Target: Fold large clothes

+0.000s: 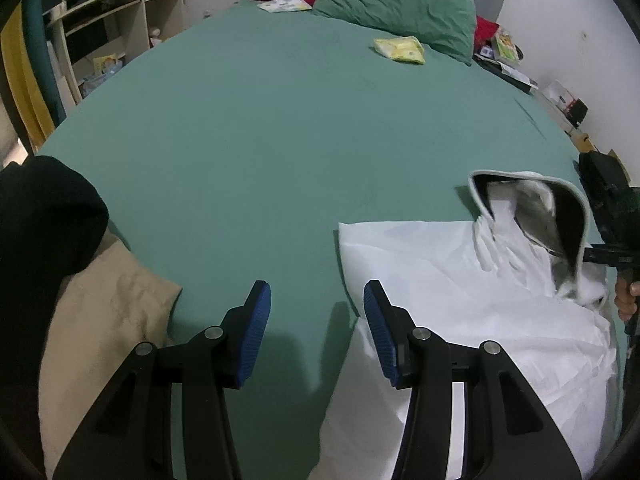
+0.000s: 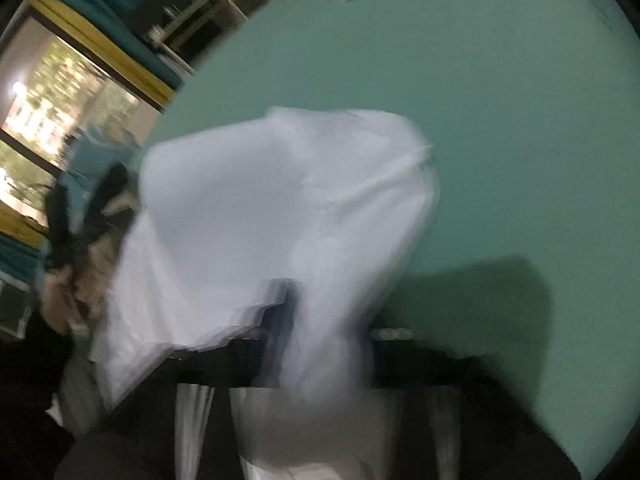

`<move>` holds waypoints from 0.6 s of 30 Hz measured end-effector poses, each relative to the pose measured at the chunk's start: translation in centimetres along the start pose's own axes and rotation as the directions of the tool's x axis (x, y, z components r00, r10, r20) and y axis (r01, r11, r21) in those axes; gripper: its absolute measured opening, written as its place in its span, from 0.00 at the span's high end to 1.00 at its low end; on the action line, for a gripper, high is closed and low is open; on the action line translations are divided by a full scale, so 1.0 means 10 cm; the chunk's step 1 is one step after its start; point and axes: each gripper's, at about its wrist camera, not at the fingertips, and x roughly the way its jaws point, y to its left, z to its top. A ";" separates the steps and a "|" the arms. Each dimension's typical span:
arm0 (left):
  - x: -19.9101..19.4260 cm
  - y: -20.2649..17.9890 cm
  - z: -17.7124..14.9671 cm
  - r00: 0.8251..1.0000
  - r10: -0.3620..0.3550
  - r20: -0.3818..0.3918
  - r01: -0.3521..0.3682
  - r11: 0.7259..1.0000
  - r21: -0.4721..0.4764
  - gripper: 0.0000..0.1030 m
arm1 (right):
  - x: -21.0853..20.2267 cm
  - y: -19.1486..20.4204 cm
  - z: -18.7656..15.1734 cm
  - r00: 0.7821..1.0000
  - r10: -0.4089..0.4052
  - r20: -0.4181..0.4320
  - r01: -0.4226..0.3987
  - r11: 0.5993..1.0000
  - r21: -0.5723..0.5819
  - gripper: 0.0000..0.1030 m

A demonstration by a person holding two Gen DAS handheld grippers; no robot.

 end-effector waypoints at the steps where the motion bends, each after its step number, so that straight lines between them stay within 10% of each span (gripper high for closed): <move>1: -0.01 -0.01 0.00 1.000 -0.003 0.002 0.003 1.000 0.004 0.50 | -0.01 0.06 0.03 1.000 -0.023 0.007 0.023 0.999 -0.035 0.91; 4: -0.08 -0.04 0.01 1.000 -0.015 0.020 0.014 1.000 0.012 0.50 | -0.15 0.41 0.09 0.973 -0.213 0.086 0.226 0.954 -0.199 0.94; 5: -0.12 -0.05 0.02 0.999 -0.019 0.029 0.018 1.000 0.011 0.50 | -0.22 0.64 0.11 0.916 -0.363 0.172 0.400 0.867 -0.297 0.95; 7: -0.15 -0.04 0.03 0.999 -0.021 0.038 0.021 1.000 0.006 0.50 | -0.24 1.02 0.10 0.776 -0.532 0.339 0.630 0.632 -0.450 0.95; 10: -0.18 -0.04 0.03 0.999 -0.027 0.041 0.027 1.000 0.002 0.50 | -0.01 1.43 -0.13 0.517 -0.614 0.596 0.817 0.144 -0.559 0.98; 13: -0.21 -0.06 0.03 0.998 -0.035 0.042 0.035 0.999 0.001 0.50 | 0.31 1.55 -0.52 0.375 -0.539 0.754 0.813 -0.199 -0.547 0.98; 15: -0.25 -0.07 0.03 0.998 -0.048 0.046 0.048 0.999 -0.004 0.50 | 0.45 1.58 -0.75 0.423 -0.522 0.741 0.784 -0.198 -0.588 0.98; 18: -0.32 -0.08 0.02 0.997 -0.061 0.050 0.061 0.998 0.004 0.50 | 0.53 1.58 -0.94 0.556 -0.565 0.610 0.744 0.011 -0.669 0.98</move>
